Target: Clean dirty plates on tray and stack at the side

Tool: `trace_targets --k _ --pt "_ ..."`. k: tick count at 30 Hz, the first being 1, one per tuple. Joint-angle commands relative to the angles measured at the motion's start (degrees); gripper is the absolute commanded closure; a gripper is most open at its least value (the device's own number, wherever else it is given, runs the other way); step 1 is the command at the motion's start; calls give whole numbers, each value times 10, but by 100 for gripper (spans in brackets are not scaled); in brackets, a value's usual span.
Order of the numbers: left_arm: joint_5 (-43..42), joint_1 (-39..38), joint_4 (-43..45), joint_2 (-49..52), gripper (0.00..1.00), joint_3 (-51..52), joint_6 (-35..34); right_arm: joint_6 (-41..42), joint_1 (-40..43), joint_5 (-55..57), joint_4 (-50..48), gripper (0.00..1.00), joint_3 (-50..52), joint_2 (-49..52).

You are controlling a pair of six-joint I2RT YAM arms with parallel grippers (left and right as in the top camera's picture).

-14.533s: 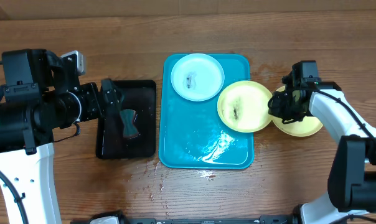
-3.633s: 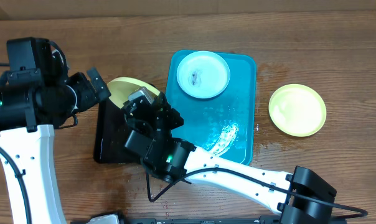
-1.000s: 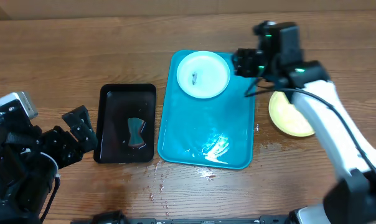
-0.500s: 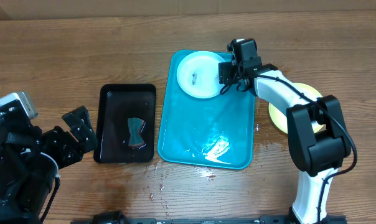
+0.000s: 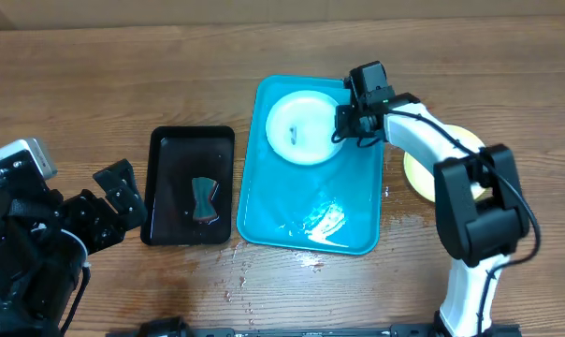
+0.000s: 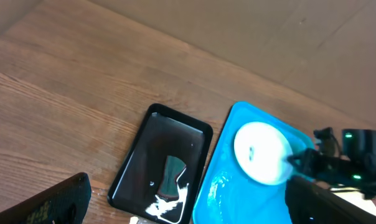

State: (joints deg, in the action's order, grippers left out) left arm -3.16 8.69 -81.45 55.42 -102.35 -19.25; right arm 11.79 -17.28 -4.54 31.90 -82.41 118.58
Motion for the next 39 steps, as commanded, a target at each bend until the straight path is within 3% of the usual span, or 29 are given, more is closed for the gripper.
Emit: trace_targets --k 1,6,12,15,20,25,26,28,29,34,36,39 --pt "6 3 2 1 0 0 13 4 5 -7 48 96 -23 -130" --pt "6 3 2 1 0 0 13 26 5 -7 174 96 -23 -263" --pt "0 3 1 1 0 0 12 81 -3 -7 342 96 -6 -297" --pt "-36 3 -7 1 0 0 10 110 -14 -7 316 96 74 -294" --pt "-89 3 -7 4 0 0 10 120 -29 -56 115 96 247 -292" --pt "-87 3 -19 15 0 0 10 121 -30 -81 -28 96 322 -292" --pt "-87 3 -19 16 0 0 10 121 -30 -79 -32 93 323 -292" --pt "-94 3 -20 17 0 0 10 120 -30 -80 -31 70 320 -292" --pt "-96 3 -20 19 0 0 11 114 -30 -80 -26 66 315 -294" --pt "-97 3 -50 46 3 38 10 102 -28 -57 55 66 260 -323" --pt "-79 3 -60 61 9 87 8 87 -28 -59 98 66 230 -350" --pt "-38 3 -49 82 11 174 -7 73 -29 -61 140 66 203 -381"
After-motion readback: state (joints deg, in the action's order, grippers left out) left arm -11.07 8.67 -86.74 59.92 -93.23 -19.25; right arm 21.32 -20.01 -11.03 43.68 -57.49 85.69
